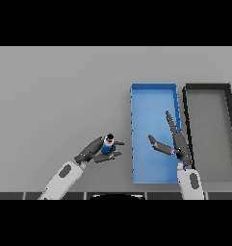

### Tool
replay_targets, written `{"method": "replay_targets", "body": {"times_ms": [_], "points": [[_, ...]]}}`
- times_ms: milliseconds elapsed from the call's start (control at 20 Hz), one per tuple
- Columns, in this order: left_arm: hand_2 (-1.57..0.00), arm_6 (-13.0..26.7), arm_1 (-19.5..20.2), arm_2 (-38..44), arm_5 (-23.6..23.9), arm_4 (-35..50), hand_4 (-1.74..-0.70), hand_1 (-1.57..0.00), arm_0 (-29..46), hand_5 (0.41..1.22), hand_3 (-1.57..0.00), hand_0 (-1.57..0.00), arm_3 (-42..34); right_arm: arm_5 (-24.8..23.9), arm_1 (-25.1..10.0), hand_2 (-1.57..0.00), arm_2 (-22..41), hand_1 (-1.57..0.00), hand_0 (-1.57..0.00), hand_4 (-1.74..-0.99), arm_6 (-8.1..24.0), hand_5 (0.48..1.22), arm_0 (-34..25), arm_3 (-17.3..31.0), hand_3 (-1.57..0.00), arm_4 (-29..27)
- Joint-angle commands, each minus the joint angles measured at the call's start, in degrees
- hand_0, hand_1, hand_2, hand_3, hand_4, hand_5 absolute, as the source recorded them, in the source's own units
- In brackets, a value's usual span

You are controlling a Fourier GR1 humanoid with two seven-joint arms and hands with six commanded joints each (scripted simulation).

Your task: Pick up the blue pipe and place it into the blue bin.

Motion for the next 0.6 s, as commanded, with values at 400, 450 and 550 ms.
{"method": "replay_targets", "body": {"times_ms": [400, 450, 550], "points": [[-1.55, -2.5, -3.4, 1.3, 0.9, -0.3, -1.48, -1.55, -2.0, 1.213, -1.55, -1.55, -6.5, -0.6, -0.7, 0.0, 0.1, 0.0, 0.0, -1.138, -0.3, 0.552, -0.1, 0.4, 0.0, 1.6], [-1.56, -1.2, -3.3, 1.4, 0.9, -0.5, -1.48, -1.55, -2.5, 1.215, -1.55, -1.55, -7.4, -0.3, -0.6, 0.0, -0.2, 0.0, 0.0, -1.138, 0.1, 0.555, -0.4, 0.4, 0.0, 0.9], [-1.56, 0.2, -3.4, 1.5, 0.4, -1.0, -1.47, -1.56, -3.4, 1.217, -1.56, -1.56, -8.5, -0.7, -0.6, 0.0, 0.2, 0.0, 0.0, -1.129, -0.6, 0.561, 0.3, 0.1, 0.0, 1.6]]}}
